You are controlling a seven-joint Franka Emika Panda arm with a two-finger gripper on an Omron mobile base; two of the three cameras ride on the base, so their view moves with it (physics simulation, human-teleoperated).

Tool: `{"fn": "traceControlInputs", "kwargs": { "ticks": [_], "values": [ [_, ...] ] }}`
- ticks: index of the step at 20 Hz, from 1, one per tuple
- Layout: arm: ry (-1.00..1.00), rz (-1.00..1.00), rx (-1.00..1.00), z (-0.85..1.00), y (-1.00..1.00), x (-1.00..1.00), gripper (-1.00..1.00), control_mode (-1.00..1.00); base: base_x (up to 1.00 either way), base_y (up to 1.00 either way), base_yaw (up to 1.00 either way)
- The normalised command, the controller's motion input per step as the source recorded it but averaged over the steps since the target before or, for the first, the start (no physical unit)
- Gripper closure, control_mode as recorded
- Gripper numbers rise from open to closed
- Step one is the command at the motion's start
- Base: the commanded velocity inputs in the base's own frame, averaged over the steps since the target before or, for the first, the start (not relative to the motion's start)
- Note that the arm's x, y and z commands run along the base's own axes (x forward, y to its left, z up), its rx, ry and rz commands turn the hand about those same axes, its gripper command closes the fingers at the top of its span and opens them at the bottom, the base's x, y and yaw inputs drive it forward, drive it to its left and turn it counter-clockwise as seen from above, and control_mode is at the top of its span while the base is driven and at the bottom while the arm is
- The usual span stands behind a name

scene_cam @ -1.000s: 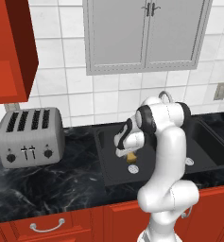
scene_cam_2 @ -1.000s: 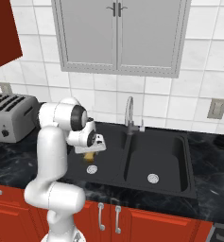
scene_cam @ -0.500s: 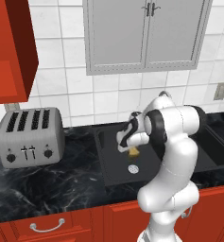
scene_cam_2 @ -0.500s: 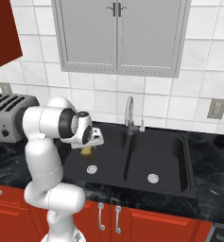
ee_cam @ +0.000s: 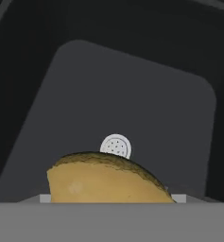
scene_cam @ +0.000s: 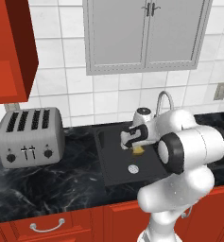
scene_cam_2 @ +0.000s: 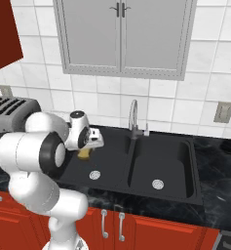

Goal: Pick up the sponge and sponge from the sink, and place them back in the cabinet, and close the cabinet door.

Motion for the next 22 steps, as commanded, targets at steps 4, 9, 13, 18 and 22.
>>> {"fn": "traceControlInputs", "kwargs": {
  "ticks": [4, 9, 13, 18, 22],
  "values": [
    [-0.06, -0.06, 0.0, 0.66, 0.0, -0.29, 1.0, -1.0, 0.0, 0.0, 0.0],
    [-0.05, -0.03, 0.0, 0.68, 0.0, -0.22, 1.0, -1.0, 0.0, 0.0, 0.0],
    [-0.03, -0.01, 0.0, 0.62, 0.0, -0.08, 1.0, -1.0, 0.0, 0.0, 0.0],
    [-0.02, 0.0, 0.0, 0.55, 0.0, -0.08, 1.0, -1.0, 0.0, 0.0, 0.0],
    [-0.02, 0.0, 0.0, 0.62, 0.0, -0.17, 1.0, -1.0, 0.0, 0.0, 0.0]
  ]
}}
